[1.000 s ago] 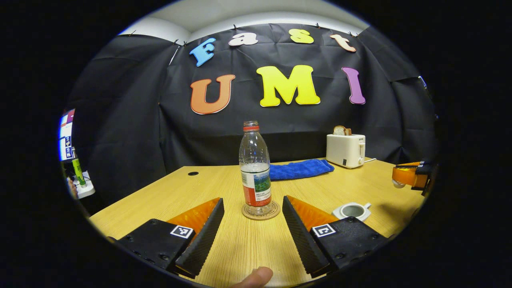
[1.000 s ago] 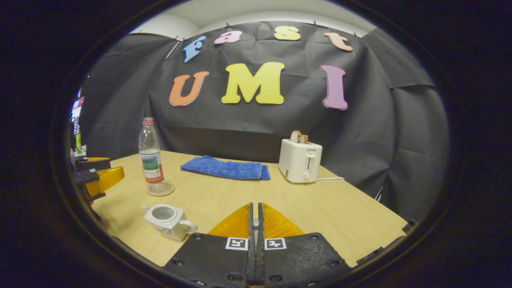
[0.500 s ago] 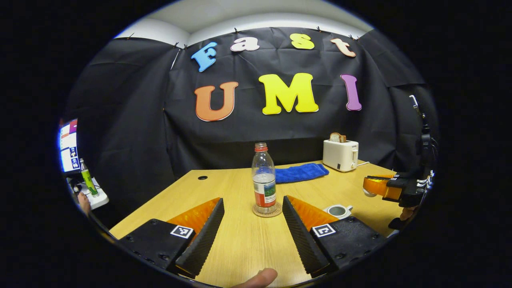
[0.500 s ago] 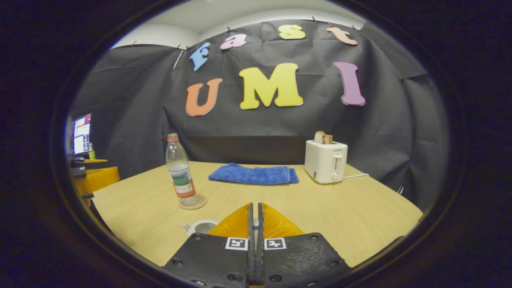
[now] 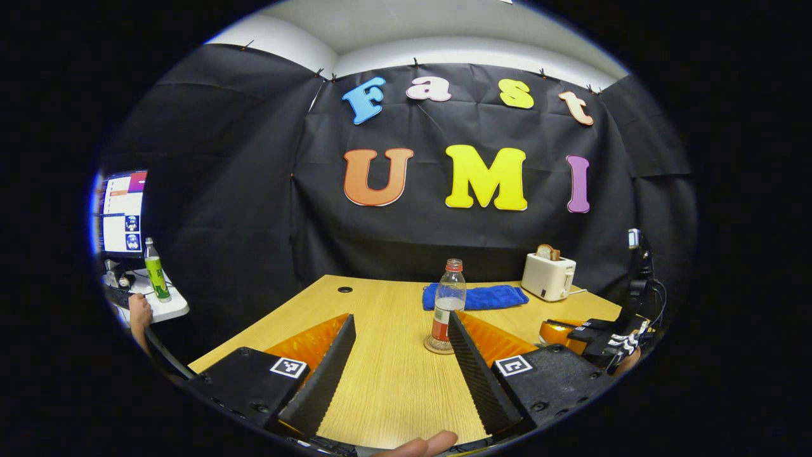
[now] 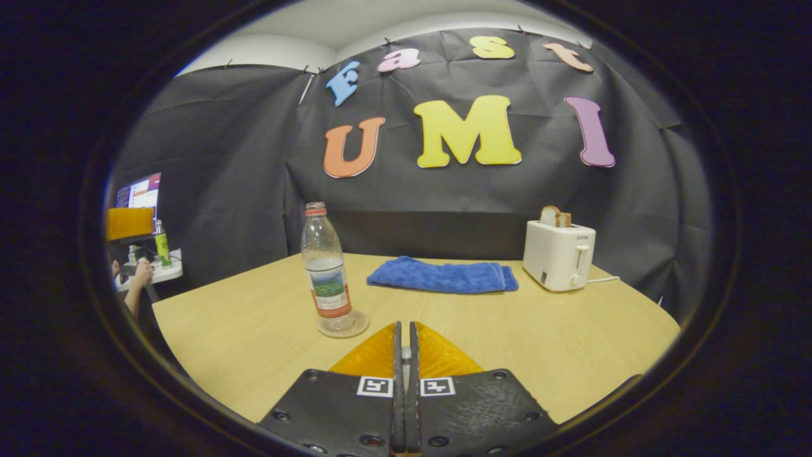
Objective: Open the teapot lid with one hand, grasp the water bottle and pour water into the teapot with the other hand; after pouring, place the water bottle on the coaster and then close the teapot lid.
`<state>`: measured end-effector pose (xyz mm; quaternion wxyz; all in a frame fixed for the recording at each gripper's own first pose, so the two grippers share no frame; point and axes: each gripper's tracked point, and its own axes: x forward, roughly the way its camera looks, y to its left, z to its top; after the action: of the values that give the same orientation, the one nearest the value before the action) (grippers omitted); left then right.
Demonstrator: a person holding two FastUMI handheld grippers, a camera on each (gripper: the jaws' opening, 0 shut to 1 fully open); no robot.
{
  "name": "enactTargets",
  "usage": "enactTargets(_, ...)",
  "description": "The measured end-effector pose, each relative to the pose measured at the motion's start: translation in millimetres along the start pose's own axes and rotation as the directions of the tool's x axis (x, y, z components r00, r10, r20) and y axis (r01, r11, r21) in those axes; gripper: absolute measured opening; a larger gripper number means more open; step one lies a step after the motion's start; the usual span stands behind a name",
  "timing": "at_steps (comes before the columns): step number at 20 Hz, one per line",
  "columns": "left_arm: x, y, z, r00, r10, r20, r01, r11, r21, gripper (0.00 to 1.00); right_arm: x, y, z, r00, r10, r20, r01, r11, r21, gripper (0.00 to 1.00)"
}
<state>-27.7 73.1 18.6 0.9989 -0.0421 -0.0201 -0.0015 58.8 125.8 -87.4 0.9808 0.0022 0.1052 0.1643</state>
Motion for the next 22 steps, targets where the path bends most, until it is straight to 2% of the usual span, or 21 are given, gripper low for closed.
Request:
enactTargets(8, 2, 4, -3, 1.000, 0.021, -0.008, -0.020, 0.999, 0.035, 0.92, 8, 11, -12, 0.999, 0.005, -0.032, -0.006, 1.000, -0.015, 0.01)
enactTargets(15, 0, -9, -3, 1.000, -0.009, -0.001, 0.009, 0.997, 0.076, 0.92, 10, 11, -18, 0.999, 0.005, -0.039, -0.006, 1.000, -0.024, 0.02)
enactTargets(17, 2, -12, -4, 1.000, -0.016, -0.004, 0.016, 0.997, 0.080, 0.92, 9, 10, -18, 0.999, -0.003, -0.036, 0.002, 0.999, -0.034, 0.06)
enactTargets(21, 3, -11, -8, 1.000, -0.015, -0.018, 0.016, 0.996, 0.083, 0.92, -2, 11, -8, 1.000, -0.011, -0.007, 0.011, 0.999, -0.052, 0.07)
enactTargets(22, 4, -13, -9, 1.000, -0.015, -0.020, 0.017, 0.996, 0.083, 0.92, -8, 9, -4, 1.000, -0.019, 0.002, 0.019, 0.998, -0.062, 0.10)
